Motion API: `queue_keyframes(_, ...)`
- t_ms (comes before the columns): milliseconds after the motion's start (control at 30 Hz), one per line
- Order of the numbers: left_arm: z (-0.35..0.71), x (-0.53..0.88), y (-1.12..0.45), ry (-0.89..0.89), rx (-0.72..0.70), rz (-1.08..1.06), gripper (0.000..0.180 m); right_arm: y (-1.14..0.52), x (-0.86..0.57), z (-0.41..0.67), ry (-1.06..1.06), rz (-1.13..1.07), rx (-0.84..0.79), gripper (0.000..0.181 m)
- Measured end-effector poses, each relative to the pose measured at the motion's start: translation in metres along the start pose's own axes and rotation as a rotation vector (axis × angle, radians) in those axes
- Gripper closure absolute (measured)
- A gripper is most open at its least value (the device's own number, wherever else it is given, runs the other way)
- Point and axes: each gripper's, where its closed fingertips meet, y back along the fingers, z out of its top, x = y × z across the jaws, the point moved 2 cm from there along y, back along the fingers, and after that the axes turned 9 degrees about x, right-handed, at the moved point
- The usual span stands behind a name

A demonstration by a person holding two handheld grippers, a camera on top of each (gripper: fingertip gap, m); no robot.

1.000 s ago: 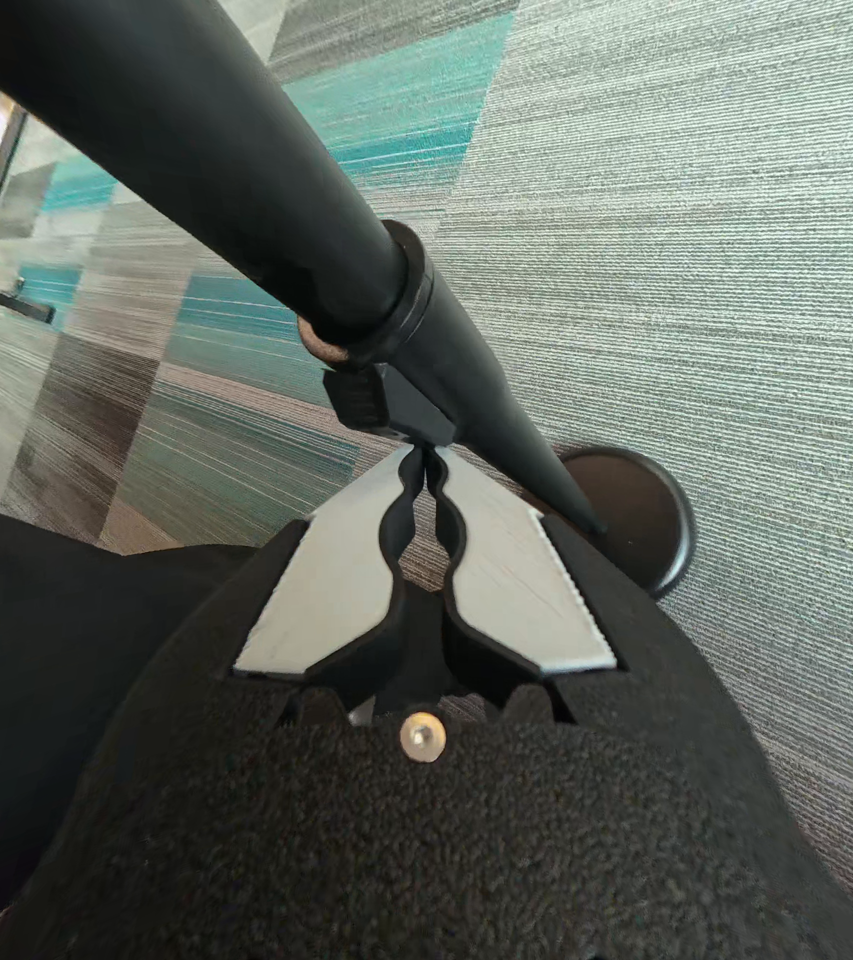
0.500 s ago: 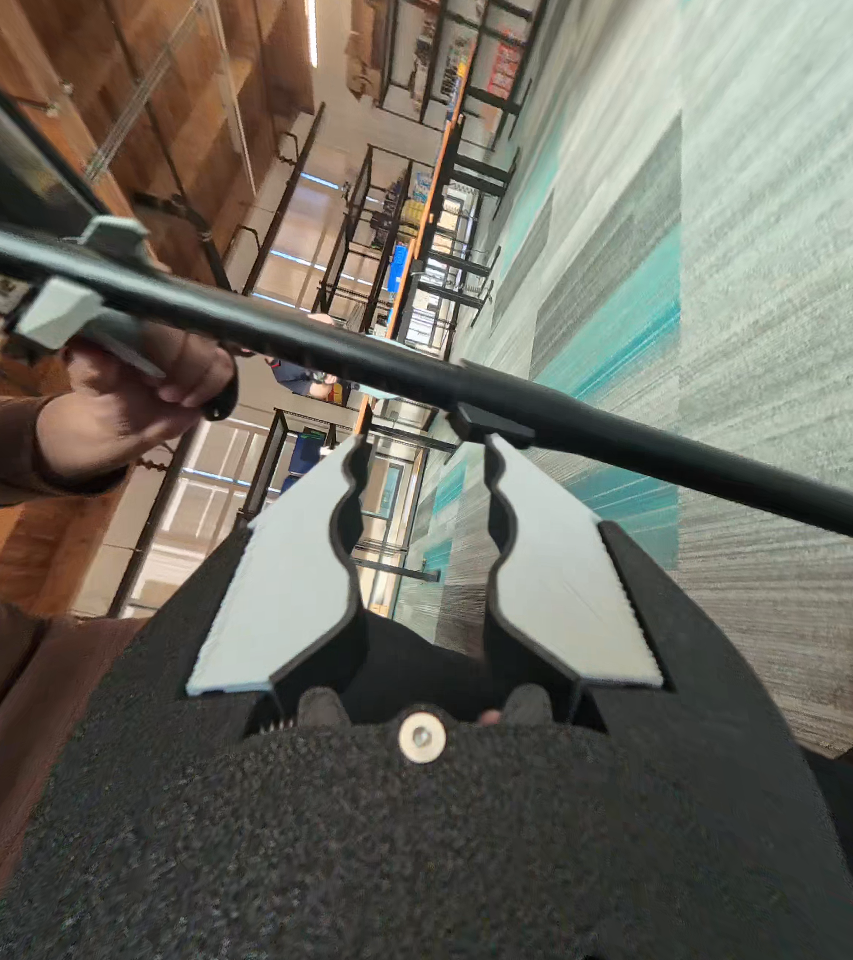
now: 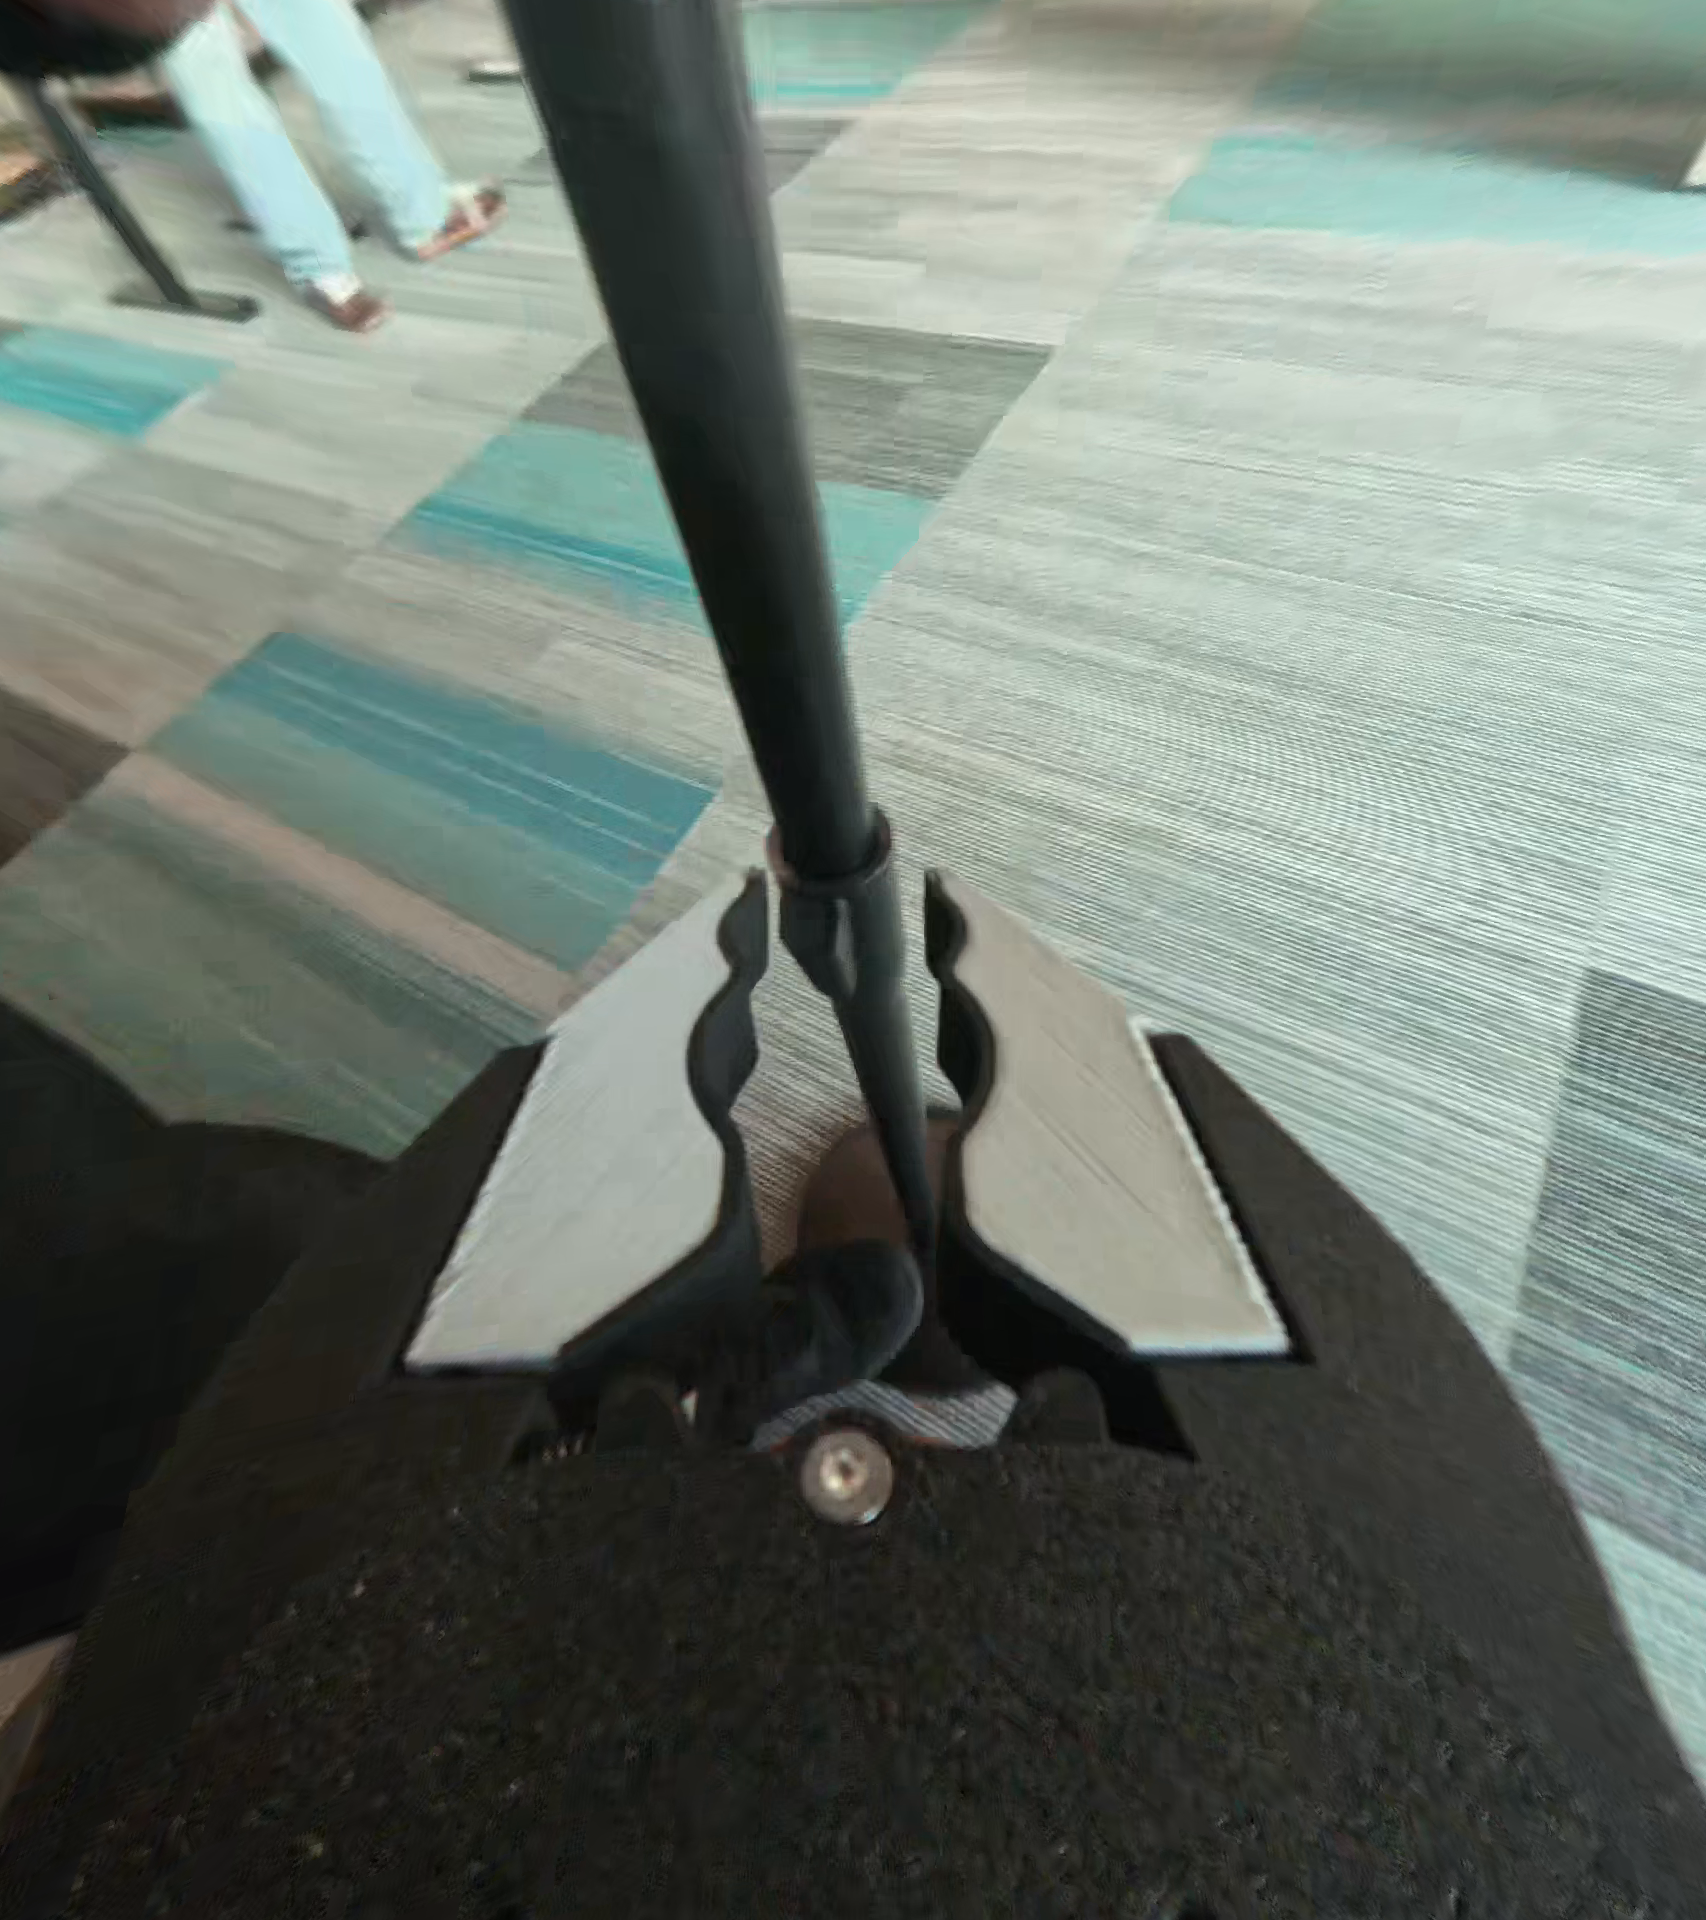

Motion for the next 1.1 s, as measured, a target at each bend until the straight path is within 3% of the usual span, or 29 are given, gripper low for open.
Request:
queue_keyframes(100, 0.002, 0.0, -0.001, -0.021, -0.036, -0.014, 0.148, -0.023, -0.003, -0.04, -0.051, -0.066, 0.007, 0.154)
queue_keyframes(133, 0.002, 0.0, -0.002, -0.021, -0.06, -0.018, 0.147, -0.027, -0.004, -0.051, -0.04, -0.123, -0.004, 0.164)
queue_keyframes(333, 0.003, 0.001, -0.009, -0.001, -0.175, -0.005, 0.146, -0.063, 0.006, -0.061, 0.13, -0.196, -0.136, 0.168)
queue_keyframes(400, -0.004, 0.001, -0.016, 0.003, -0.127, -0.021, 0.143, -0.067, -0.002, -0.055, 0.12, -0.2, -0.204, 0.155)
queue_keyframes(467, -0.02, 0.004, -0.027, 0.019, -0.013, -0.037, 0.122, -0.072, 0.003, -0.055, 0.131, -0.149, -0.244, 0.163)
queue_keyframes(533, -0.031, 0.005, -0.036, 0.016, 0.033, -0.058, 0.131, -0.074, 0.005, -0.055, 0.189, -0.182, -0.288, 0.168)
queue_keyframes(800, -0.03, 0.015, -0.048, -0.01, -0.06, 0.064, 0.149, -0.073, 0.004, -0.051, 0.236, -0.194, -0.262, 0.172)
queue_keyframes(1100, -0.03, 0.018, -0.038, 0.078, -0.076, 0.1, 0.147, -0.075, 0.008, -0.043, 0.224, -0.121, -0.169, 0.175)
